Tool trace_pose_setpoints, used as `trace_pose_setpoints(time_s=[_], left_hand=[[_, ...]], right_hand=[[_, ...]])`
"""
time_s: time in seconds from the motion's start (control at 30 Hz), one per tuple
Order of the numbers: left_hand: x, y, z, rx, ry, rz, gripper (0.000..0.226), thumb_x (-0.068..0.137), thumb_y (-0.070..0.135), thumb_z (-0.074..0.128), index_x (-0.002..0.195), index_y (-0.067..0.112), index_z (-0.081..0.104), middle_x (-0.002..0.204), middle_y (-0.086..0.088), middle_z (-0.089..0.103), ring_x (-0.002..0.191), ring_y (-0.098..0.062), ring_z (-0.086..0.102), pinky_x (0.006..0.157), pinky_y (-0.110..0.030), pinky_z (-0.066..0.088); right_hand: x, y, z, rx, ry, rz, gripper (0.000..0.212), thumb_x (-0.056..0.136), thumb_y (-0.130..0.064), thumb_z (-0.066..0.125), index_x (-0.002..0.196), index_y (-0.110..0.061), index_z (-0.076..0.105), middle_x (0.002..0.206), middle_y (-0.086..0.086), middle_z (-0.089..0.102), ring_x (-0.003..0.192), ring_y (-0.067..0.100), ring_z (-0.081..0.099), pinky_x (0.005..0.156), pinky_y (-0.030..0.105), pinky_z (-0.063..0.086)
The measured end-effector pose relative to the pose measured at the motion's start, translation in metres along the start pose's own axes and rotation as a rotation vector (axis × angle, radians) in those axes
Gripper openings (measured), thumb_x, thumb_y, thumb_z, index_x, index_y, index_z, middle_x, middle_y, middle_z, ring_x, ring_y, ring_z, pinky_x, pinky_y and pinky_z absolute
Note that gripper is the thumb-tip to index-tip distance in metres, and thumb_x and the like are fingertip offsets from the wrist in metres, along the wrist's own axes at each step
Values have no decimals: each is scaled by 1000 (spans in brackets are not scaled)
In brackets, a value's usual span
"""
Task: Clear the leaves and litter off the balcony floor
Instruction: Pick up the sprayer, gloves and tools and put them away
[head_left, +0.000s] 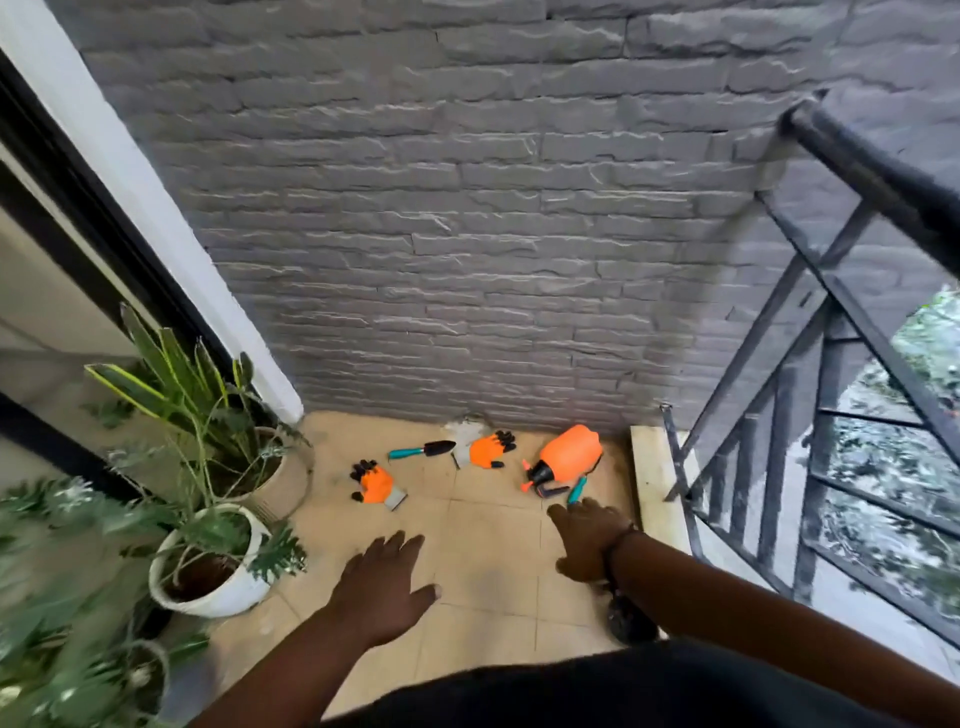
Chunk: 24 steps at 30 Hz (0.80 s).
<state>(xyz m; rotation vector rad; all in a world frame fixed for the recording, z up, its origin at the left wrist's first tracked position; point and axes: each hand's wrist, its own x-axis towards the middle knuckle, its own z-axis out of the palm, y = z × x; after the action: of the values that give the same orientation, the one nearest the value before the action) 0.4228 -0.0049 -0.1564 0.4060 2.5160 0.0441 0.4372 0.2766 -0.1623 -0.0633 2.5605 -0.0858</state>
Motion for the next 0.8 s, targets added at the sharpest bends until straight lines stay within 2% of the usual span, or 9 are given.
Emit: trace_pose_setpoints(time_s=[0.27,0.37,0.57,0.7,0.8], left_hand=[[100,-13,-31,-35,-139,-37,79,97,61,42,158,25,8,166,-5,4,152,-27,8,121,-41,17],[155,-21,-47,-7,-162,-26,80,96,61,42,158,23,9,166,-7,6,152,-28,9,121,-41,18],[264,-28,-96,168,-204,185,80,96,57,44,158,21,9,166,-8,4,151,-31,10,121,-45,17],[310,-30,-136,291,-216,290,78,98,55,42,158,20,9,166,-9,3,151,-31,9,121,-46,15],[345,-31,-150,289,-242,266,77,97,56,43,158,21,10,166,-8,6,151,-29,10,121,-44,16]], right_hand=[[91,25,-34,-21,-67,22,75,90,-46,58,151,-16,24,154,14,31,141,33,31,110,43,36],[118,32,-45,-6,-93,70,77,92,-44,58,153,-16,22,152,14,35,139,32,35,109,42,37],[155,69,-62,173,-186,335,73,90,-53,58,150,-23,28,147,6,44,133,25,44,107,38,41],[168,92,-74,247,-205,466,66,92,-51,54,147,-22,32,142,8,49,130,26,48,101,33,42],[182,93,-60,418,-235,501,58,91,-48,55,139,-20,39,134,11,55,124,29,53,91,31,44]])
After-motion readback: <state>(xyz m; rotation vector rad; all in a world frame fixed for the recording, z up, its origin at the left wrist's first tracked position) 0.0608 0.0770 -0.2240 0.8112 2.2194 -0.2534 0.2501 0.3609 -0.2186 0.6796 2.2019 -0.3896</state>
